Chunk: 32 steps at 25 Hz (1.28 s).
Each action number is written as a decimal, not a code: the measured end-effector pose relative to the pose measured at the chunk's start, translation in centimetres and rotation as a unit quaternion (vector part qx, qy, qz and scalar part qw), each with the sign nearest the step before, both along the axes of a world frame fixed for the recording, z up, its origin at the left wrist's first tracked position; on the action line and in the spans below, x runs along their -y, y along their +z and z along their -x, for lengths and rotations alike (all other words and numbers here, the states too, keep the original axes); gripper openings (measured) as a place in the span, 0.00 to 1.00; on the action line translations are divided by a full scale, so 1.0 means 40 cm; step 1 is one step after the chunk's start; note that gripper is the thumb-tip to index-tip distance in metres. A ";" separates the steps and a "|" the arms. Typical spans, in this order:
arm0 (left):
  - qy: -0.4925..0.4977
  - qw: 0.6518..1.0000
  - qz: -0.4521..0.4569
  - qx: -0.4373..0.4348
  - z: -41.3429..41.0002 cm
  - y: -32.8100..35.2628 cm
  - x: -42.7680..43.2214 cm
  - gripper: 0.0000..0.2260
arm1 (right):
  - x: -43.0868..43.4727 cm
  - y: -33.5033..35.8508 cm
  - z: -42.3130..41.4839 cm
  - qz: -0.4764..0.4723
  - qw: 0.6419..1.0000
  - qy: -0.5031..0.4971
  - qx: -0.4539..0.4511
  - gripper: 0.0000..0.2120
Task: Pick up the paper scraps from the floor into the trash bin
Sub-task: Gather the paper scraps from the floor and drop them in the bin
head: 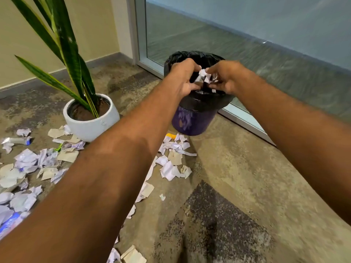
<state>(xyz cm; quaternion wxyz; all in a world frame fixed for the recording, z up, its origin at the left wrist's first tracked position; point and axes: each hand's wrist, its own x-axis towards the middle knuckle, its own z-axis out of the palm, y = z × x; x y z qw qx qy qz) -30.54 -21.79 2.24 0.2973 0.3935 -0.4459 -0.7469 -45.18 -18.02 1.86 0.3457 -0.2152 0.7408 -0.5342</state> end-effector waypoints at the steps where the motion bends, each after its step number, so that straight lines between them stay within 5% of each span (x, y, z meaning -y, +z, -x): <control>1: -0.001 0.999 -0.023 -0.028 -0.006 0.001 -0.005 0.04 | -0.006 0.000 -0.007 0.002 1.000 -0.001 -0.002 0.16; 3: -0.015 0.994 -0.059 -0.093 -0.015 0.008 -0.005 0.02 | -0.018 0.000 -0.016 0.016 1.000 -0.014 0.000 0.15; 8: -0.034 0.991 -0.043 -0.125 -0.060 0.011 0.000 0.19 | -0.068 0.006 -0.052 0.062 0.997 -0.044 -0.027 0.08; 14: -0.046 0.998 0.047 -0.010 -0.225 -0.034 -0.058 0.14 | -0.154 -0.044 -0.181 0.077 0.993 0.054 -0.066 0.07; 20: -0.146 0.972 0.079 0.164 -0.458 -0.160 -0.148 0.11 | -0.239 -0.212 -0.371 -0.020 0.967 0.240 -0.081 0.07; 25: -0.224 0.904 0.114 0.347 -0.627 -0.285 -0.258 0.11 | -0.335 -0.411 -0.487 -0.101 0.900 0.388 -0.174 0.08; 30: -0.274 0.813 0.161 0.488 -0.793 -0.418 -0.335 0.18 | -0.412 -0.576 -0.529 -0.167 0.700 0.546 -0.428 0.09; 32: -0.328 0.750 0.193 0.541 -0.853 -0.456 -0.366 0.24 | -0.450 -0.623 -0.529 -0.128 0.653 0.559 -0.495 0.09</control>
